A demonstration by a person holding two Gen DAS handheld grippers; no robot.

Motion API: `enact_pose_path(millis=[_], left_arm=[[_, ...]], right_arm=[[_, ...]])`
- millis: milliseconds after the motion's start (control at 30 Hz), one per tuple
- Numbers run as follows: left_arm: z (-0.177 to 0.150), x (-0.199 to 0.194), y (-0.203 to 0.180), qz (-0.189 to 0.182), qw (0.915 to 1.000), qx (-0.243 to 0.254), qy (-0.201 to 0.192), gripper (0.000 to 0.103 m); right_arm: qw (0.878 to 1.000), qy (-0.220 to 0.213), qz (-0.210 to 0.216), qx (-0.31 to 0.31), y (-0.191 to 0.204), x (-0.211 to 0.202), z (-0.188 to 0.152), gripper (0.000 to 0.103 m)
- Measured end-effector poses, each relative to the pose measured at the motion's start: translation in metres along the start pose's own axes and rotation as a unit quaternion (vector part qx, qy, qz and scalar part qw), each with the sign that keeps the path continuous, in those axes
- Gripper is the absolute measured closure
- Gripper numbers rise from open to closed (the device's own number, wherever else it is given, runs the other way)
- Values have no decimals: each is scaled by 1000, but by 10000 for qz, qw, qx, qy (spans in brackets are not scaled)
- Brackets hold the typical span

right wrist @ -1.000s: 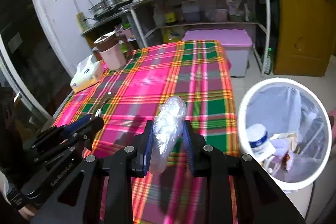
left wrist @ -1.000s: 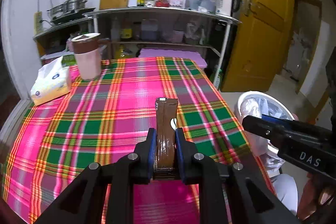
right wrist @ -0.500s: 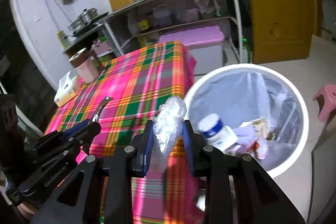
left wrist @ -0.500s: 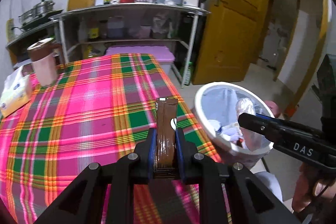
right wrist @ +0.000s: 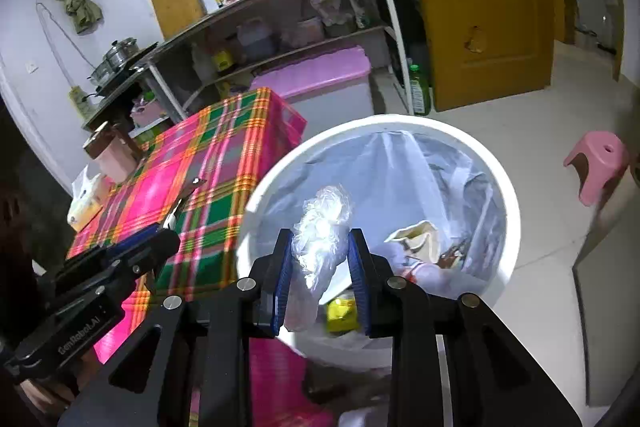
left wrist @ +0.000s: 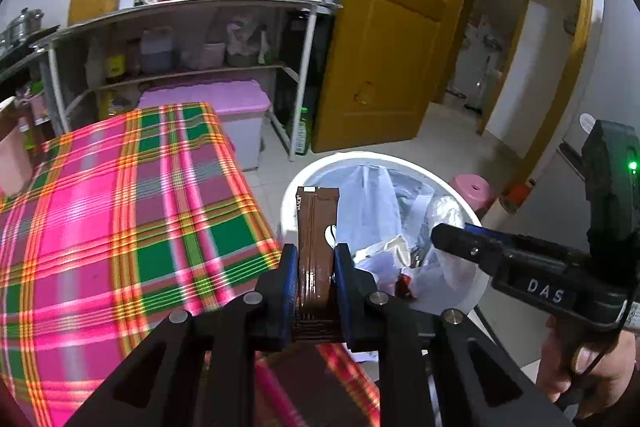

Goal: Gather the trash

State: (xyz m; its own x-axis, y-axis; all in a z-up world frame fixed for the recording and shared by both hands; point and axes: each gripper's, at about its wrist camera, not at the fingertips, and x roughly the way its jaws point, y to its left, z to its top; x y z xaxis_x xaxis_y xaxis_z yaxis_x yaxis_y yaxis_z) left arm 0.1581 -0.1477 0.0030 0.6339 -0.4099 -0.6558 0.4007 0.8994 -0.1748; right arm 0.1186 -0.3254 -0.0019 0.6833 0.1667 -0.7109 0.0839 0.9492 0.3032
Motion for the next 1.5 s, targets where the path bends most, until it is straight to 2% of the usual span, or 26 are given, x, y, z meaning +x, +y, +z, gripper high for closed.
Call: enact_pose_path(millis=[400,700,833,1133,1500], left_arm=[[10,34,-17,-292,9993,154,197,84],[18,49,-19,-355,9987,123,349,83],[21,52,-20,-402,9985,102,353,70],[19,39,-17,-390,9989,23,260,68],[6,-2,-14,-291,9996,-4,46,68]], right_arm=[[9996,182,-199,62,-19,12,1,74],[9993,241,-257,91,-26,17,2,72],[9993,217,-280,100,-27,18,3,62],[9994,124,-331,35,-22,10,2,62],[9994,-2,-268,-208,2,-15,-8,62]])
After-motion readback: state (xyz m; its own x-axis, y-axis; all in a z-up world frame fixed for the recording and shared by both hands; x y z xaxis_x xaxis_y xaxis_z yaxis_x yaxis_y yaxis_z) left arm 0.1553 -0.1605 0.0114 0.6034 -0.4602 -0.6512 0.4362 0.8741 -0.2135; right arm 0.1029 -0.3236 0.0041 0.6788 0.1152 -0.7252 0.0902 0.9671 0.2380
